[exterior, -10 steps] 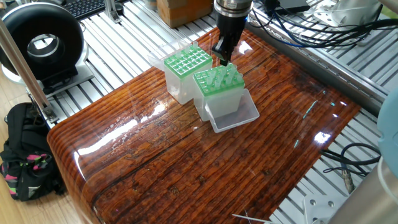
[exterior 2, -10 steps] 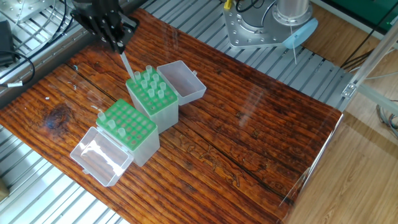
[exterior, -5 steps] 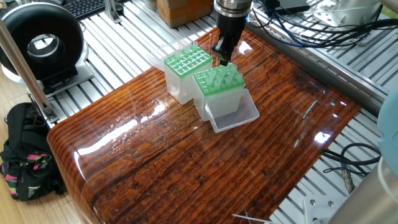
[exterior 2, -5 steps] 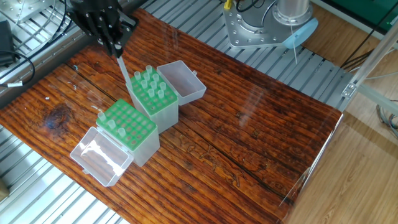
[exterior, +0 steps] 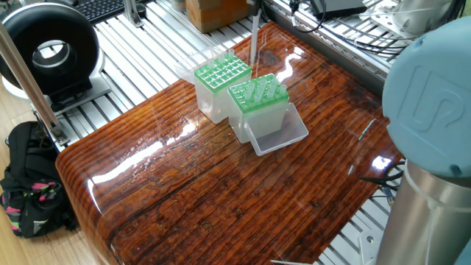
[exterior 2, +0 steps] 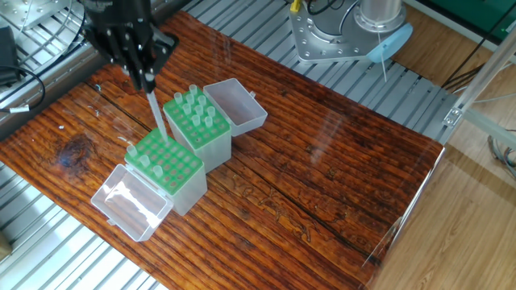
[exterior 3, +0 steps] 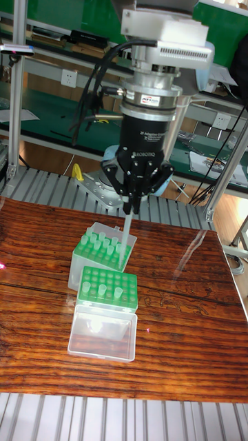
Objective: Transfer all large pipette tips from one holder to another
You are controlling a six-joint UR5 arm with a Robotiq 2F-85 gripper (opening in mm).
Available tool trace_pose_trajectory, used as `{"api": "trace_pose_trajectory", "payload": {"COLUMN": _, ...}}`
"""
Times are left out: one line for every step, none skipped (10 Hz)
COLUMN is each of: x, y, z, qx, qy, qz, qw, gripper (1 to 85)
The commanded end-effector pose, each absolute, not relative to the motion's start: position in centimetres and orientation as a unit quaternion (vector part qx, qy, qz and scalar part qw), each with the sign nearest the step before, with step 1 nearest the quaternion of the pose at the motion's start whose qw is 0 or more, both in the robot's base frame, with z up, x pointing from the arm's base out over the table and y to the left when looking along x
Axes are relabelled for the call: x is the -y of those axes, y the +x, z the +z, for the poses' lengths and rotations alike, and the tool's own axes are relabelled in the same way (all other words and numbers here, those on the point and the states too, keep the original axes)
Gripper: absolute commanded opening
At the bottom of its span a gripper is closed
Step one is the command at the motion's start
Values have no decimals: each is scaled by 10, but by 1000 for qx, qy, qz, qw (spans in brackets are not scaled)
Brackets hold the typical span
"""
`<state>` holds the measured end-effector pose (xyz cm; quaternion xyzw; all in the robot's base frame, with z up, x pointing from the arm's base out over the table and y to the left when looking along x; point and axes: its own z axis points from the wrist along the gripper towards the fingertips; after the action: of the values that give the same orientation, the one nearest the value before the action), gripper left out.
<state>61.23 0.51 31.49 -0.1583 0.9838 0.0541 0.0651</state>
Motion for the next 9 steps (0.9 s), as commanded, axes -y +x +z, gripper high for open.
{"api": "trace_pose_trajectory", "payload": {"x": -24, "y": 631, "z": 312, "qx": -982, "qy": -161, "qz": 64, "qw": 81, "gripper": 107}}
{"api": "trace_pose_trajectory", "payload": {"x": -24, "y": 634, "z": 310, "qx": -981, "qy": -164, "qz": 60, "qw": 82, "gripper": 107}}
{"api": "trace_pose_trajectory", "payload": {"x": -25, "y": 637, "z": 308, "qx": -981, "qy": -164, "qz": 61, "qw": 82, "gripper": 107}}
{"api": "trace_pose_trajectory", "payload": {"x": -26, "y": 640, "z": 306, "qx": -981, "qy": -165, "qz": 59, "qw": 81, "gripper": 107}}
{"api": "trace_pose_trajectory", "payload": {"x": -28, "y": 644, "z": 304, "qx": -982, "qy": -163, "qz": 54, "qw": 80, "gripper": 107}}
{"api": "trace_pose_trajectory", "payload": {"x": -33, "y": 649, "z": 299, "qx": -982, "qy": -161, "qz": 54, "qw": 80, "gripper": 107}}
{"api": "trace_pose_trajectory", "payload": {"x": -36, "y": 654, "z": 294, "qx": -982, "qy": -160, "qz": 55, "qw": 83, "gripper": 110}}
{"api": "trace_pose_trajectory", "payload": {"x": -37, "y": 656, "z": 291, "qx": -982, "qy": -160, "qz": 55, "qw": 84, "gripper": 110}}
{"api": "trace_pose_trajectory", "payload": {"x": -38, "y": 656, "z": 288, "qx": -982, "qy": -159, "qz": 53, "qw": 84, "gripper": 110}}
